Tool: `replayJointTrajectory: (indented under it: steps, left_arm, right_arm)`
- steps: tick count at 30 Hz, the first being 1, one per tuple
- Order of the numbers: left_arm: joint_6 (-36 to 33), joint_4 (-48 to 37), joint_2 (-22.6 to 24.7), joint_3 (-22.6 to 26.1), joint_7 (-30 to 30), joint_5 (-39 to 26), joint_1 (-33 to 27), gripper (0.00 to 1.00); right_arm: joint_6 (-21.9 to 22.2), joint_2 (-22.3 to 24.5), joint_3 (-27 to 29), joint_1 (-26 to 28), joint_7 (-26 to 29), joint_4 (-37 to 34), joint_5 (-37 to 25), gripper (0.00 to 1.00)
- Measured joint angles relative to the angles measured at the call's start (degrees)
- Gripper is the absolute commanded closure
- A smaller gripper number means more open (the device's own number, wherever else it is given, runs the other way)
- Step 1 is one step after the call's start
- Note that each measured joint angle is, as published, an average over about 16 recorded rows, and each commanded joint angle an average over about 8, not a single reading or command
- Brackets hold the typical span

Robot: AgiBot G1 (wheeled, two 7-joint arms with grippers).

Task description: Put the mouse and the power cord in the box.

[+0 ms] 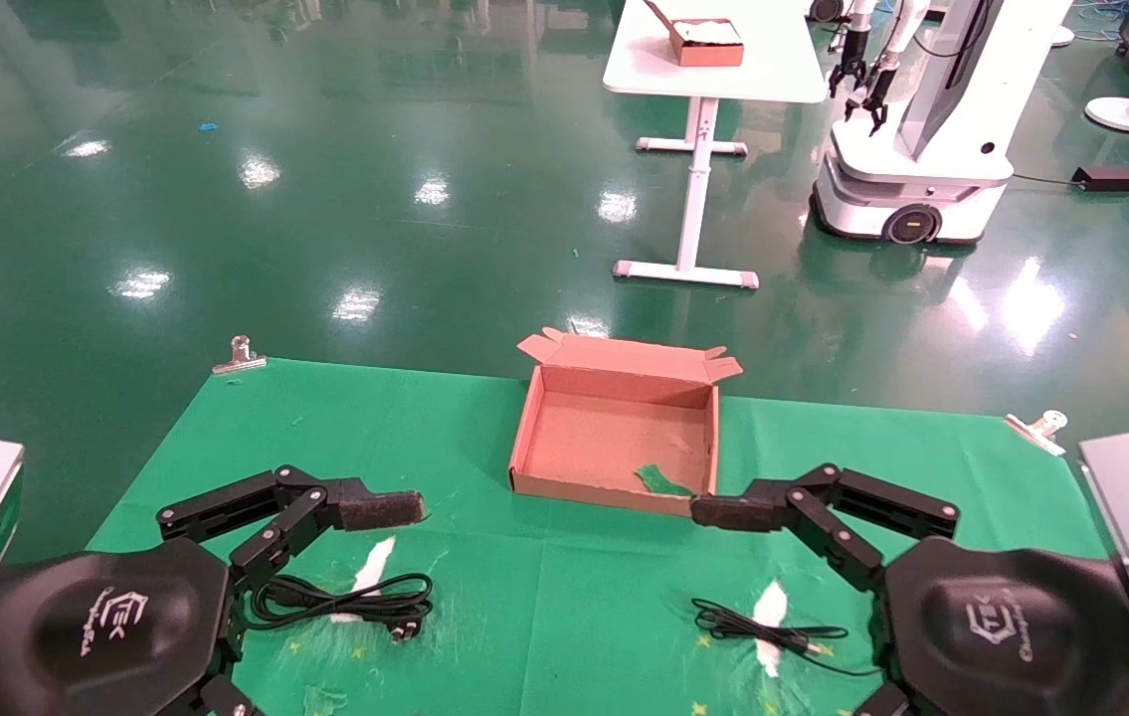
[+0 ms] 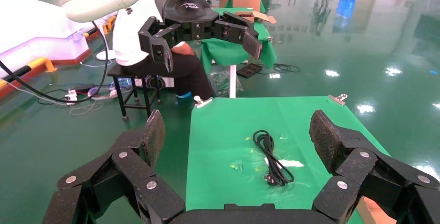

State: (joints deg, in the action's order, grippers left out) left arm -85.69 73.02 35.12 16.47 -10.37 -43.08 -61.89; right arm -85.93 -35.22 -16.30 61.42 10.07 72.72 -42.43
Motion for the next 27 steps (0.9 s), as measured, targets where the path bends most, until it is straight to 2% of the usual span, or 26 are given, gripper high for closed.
replayJointTrajectory:
  steps: [8,16,21,27]
  left_arm:
    - [-1.07,-4.14,1.68,2.84,2.22,-6.62,-3.51,0.0]
    - [-2.68,-15.73,6.99,9.35,8.6,-20.19,-11.96,0.0]
    - [-1.6,-26.2,12.04,14.44,15.07,-30.67,-18.69,0.0]
    - [4.23,-39.53,18.67,19.86,23.22,-42.33,-25.58,0.0]
  right_arm:
    - [-2.09,-1.0,-2.31,1.6,-3.67,-5.49,-4.36,0.0]
    - [-2.9,-3.42,-8.22,8.37,-11.99,-18.1,-15.98,0.0]
    - [-0.33,-6.64,-12.98,14.18,-18.93,-28.16,-26.07,0.0]
    - [5.72,-12.77,-18.03,20.54,-28.1,-40.78,-37.61,0.0]
